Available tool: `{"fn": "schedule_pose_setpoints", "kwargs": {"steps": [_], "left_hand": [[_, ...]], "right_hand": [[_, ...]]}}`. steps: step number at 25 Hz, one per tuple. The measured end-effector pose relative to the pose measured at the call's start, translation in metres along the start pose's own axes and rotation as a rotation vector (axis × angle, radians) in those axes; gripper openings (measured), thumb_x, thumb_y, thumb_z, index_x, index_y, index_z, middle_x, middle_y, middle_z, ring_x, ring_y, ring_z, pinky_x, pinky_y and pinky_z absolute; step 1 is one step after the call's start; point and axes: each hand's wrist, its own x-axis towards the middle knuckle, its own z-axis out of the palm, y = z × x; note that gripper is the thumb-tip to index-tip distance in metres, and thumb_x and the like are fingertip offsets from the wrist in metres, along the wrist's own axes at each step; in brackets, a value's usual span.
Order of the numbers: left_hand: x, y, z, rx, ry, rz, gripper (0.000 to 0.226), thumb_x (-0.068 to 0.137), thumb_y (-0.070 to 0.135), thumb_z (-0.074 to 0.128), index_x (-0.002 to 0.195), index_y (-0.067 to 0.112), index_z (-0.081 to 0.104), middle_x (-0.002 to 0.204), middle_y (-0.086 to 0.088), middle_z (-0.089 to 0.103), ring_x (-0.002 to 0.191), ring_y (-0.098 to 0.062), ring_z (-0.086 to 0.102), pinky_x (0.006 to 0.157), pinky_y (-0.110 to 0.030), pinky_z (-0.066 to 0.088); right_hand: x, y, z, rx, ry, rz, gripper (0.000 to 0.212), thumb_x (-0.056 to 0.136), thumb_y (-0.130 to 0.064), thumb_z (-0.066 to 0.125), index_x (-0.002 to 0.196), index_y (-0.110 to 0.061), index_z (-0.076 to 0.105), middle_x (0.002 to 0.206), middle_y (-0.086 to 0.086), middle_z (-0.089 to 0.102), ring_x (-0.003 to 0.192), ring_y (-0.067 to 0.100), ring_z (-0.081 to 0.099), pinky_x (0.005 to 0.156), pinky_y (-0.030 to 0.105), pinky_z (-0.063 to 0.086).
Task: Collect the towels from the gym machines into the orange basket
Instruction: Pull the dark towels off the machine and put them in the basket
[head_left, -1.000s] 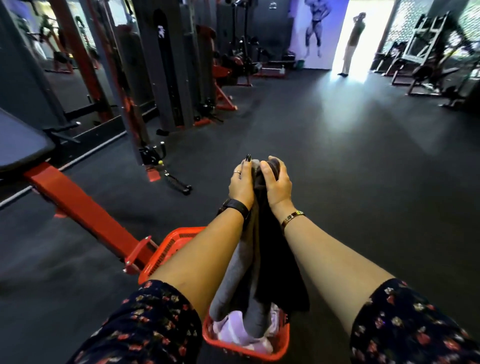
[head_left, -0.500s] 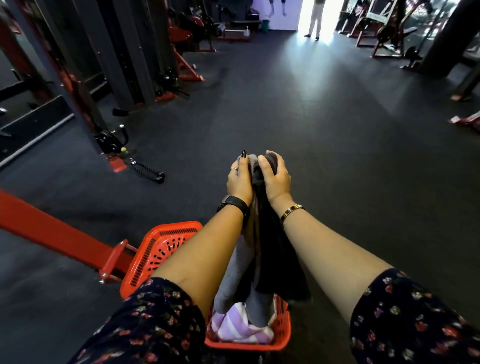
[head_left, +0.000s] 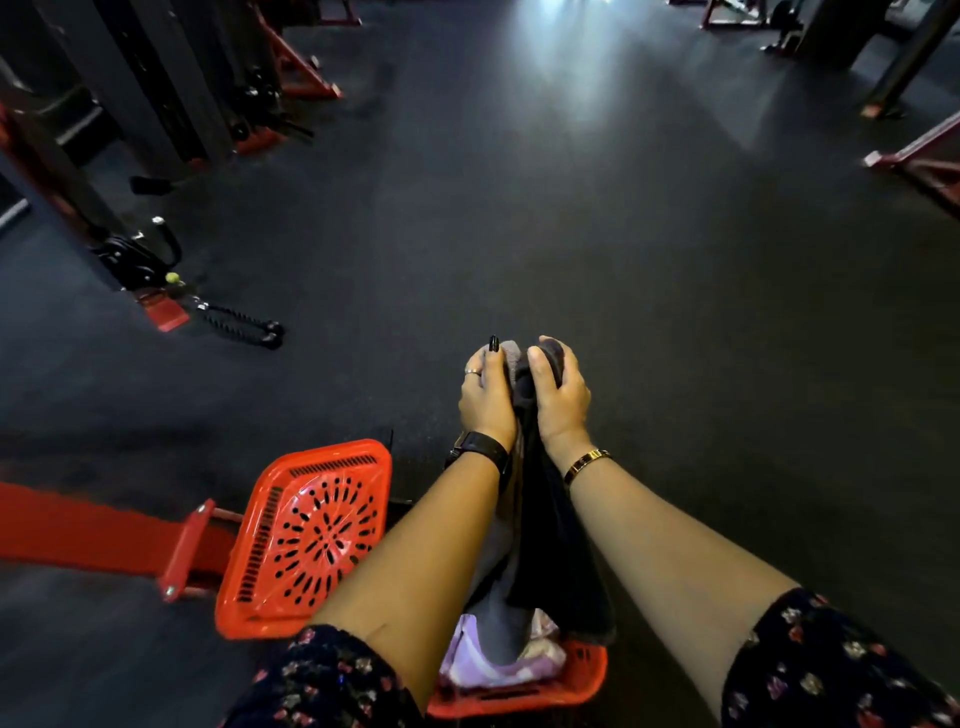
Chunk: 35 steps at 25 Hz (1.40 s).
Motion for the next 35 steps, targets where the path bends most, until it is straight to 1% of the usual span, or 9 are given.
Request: {"fn": "schedule_pose_setpoints", "kwargs": {"steps": [4,9,16,20,21,23,27,33,35], "left_hand": [[0.025,-0.044,0.007,0.033,0.021,-0.107,0.042,0.098,0.046,0.041,0.128,0.023,0.057,0.126,-0.005,0.063,0.117,-0.023,0.057,0.088,-0.025,0.038],[0.049,-0.110,0.011,0.076,0.051,-0.218,0.041,0.098,0.046,0.042,0.128,0.024,0.058,0.128,-0.007,0.063,0.119,-0.023,0.055,0.087,-0.020,0.034],[0.077,-0.236,0.010,0.019,0.046,-0.281,0.038,0.093,0.046,0.046,0.119,0.023,0.061,0.115,0.002,0.065,0.115,-0.017,0.059,0.107,-0.034,0.042],[0.082,-0.302,0.001,0.127,0.020,-0.317,0.041,0.096,0.047,0.043,0.131,0.030,0.054,0.128,0.005,0.061,0.117,-0.008,0.054,0.108,-0.015,0.035],[0.084,-0.318,0.000,0.203,0.015,-0.334,0.046,0.094,0.050,0.042,0.135,0.032,0.050,0.134,0.003,0.058,0.121,-0.011,0.053,0.110,-0.020,0.034],[0.089,-0.350,-0.002,0.278,-0.035,-0.400,0.069,0.080,0.067,0.038,0.142,0.036,0.041,0.144,0.001,0.050,0.131,-0.016,0.048,0.116,-0.036,0.031],[0.109,-0.447,-0.008,0.276,-0.059,-0.537,0.096,0.061,0.093,0.037,0.142,0.041,0.040,0.144,0.008,0.050,0.131,-0.013,0.048,0.115,-0.037,0.034],[0.125,-0.502,-0.006,0.150,-0.013,-0.751,0.105,0.048,0.091,0.044,0.127,0.024,0.061,0.126,-0.006,0.065,0.116,-0.023,0.060,0.105,-0.040,0.045],[0.131,-0.525,-0.008,0.092,-0.079,-0.755,0.107,0.044,0.096,0.049,0.125,0.028,0.062,0.120,-0.002,0.069,0.114,-0.020,0.062,0.105,-0.040,0.045]], "right_hand": [[0.015,0.052,0.011,-0.043,-0.004,0.122,0.044,0.092,-0.036,0.058,0.131,-0.015,0.054,0.125,0.006,0.061,0.110,0.015,0.057,0.092,0.022,0.043],[0.019,0.128,0.025,-0.088,0.056,0.277,0.046,0.091,-0.041,0.059,0.125,-0.010,0.060,0.120,0.010,0.065,0.114,0.021,0.060,0.099,0.032,0.046],[0.009,0.237,0.039,-0.129,0.073,0.429,0.038,0.095,-0.035,0.055,0.118,-0.007,0.064,0.116,0.010,0.068,0.110,0.020,0.060,0.084,0.014,0.038],[0.001,0.303,0.043,-0.197,-0.010,0.541,0.043,0.096,-0.041,0.050,0.131,-0.016,0.056,0.127,0.006,0.062,0.121,0.021,0.053,0.081,0.010,0.028],[-0.002,0.320,0.045,-0.202,-0.030,0.579,0.047,0.095,-0.044,0.050,0.134,-0.018,0.053,0.129,0.004,0.060,0.123,0.020,0.052,0.085,0.010,0.027],[-0.007,0.349,0.050,-0.184,-0.089,0.600,0.054,0.090,-0.051,0.055,0.134,-0.020,0.052,0.132,0.001,0.060,0.125,0.018,0.052,0.102,0.019,0.033],[-0.012,0.415,0.060,-0.179,-0.136,0.682,0.083,0.064,-0.074,0.063,0.132,-0.029,0.049,0.133,-0.004,0.058,0.126,0.013,0.051,0.110,0.039,0.039],[0.001,0.473,0.066,-0.127,-0.168,0.724,0.072,0.076,-0.062,0.063,0.136,-0.025,0.047,0.133,-0.008,0.055,0.124,0.011,0.050,0.111,0.038,0.037],[-0.002,0.491,0.067,-0.121,-0.151,0.743,0.080,0.071,-0.070,0.061,0.136,-0.027,0.046,0.135,-0.006,0.053,0.125,0.014,0.050,0.111,0.040,0.038]]}}
